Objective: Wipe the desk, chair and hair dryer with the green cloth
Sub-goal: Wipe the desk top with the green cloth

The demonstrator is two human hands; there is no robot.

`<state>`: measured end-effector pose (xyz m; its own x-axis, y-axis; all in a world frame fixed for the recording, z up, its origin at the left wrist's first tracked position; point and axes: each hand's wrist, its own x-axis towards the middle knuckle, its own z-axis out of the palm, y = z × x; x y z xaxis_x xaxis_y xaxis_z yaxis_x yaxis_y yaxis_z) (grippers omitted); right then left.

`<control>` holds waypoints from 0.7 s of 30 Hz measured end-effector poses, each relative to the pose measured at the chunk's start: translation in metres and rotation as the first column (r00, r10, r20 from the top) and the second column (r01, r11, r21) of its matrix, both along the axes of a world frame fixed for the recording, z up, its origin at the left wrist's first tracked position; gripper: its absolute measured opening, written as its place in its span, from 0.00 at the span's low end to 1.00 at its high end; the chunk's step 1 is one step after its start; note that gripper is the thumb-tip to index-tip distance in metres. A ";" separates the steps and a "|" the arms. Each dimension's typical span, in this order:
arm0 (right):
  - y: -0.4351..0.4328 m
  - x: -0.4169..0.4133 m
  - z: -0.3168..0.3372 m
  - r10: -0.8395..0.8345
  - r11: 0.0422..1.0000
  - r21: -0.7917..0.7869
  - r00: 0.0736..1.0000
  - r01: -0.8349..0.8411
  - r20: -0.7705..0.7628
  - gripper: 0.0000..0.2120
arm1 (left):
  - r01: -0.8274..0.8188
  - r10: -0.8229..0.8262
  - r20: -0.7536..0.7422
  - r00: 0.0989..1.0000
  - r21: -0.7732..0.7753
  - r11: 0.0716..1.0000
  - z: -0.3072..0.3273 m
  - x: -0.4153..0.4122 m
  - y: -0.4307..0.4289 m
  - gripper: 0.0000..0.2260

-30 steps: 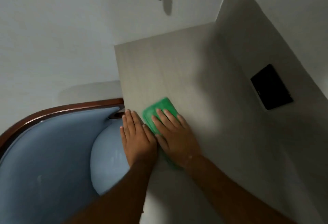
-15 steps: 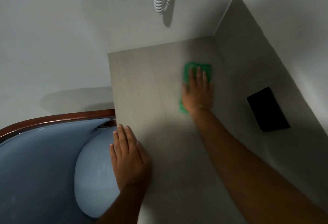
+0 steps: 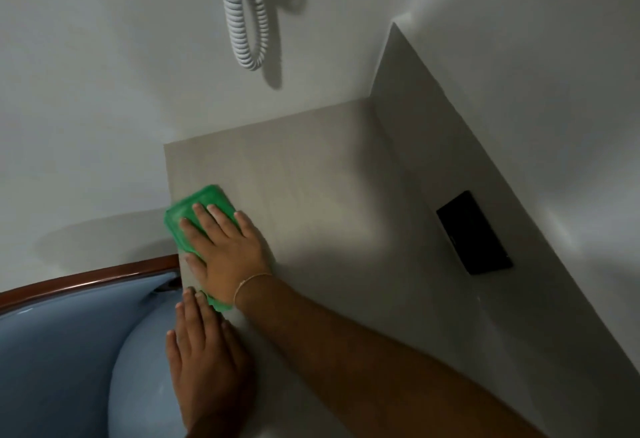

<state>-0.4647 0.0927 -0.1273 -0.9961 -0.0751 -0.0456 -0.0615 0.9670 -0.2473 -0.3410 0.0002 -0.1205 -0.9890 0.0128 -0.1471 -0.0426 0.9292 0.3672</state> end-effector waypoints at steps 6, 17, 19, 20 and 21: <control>0.109 -0.069 0.008 -0.187 0.982 0.015 0.980 0.186 0.064 0.30 | -0.002 0.002 -0.001 1.000 -0.012 1.000 -0.008 -0.001 0.003 0.31; 0.224 0.078 -0.003 -0.631 0.772 0.108 0.775 0.627 0.012 0.32 | 0.009 -0.010 -0.034 0.999 -0.033 0.999 -0.021 0.000 -0.008 0.29; 0.174 0.109 -0.006 -0.585 0.809 0.081 0.811 0.583 0.004 0.31 | 0.022 -0.024 -0.033 0.999 -0.037 0.999 -0.022 -0.001 -0.007 0.30; 0.142 0.119 -0.008 -0.529 0.848 0.055 0.849 0.527 0.005 0.31 | 0.024 -0.025 -0.029 0.999 -0.041 0.999 -0.022 -0.001 -0.008 0.30; 0.108 0.127 -0.011 -0.446 0.895 0.028 0.895 0.445 0.003 0.31 | 0.023 -0.024 -0.025 0.999 -0.044 0.999 -0.021 -0.001 -0.010 0.30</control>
<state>-0.3378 0.2003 -0.1381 -0.9245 0.3778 -0.0505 0.3793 0.8988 -0.2198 -0.3418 -0.0093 -0.1416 -0.9920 0.0297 -0.1229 -0.0121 0.9450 0.3267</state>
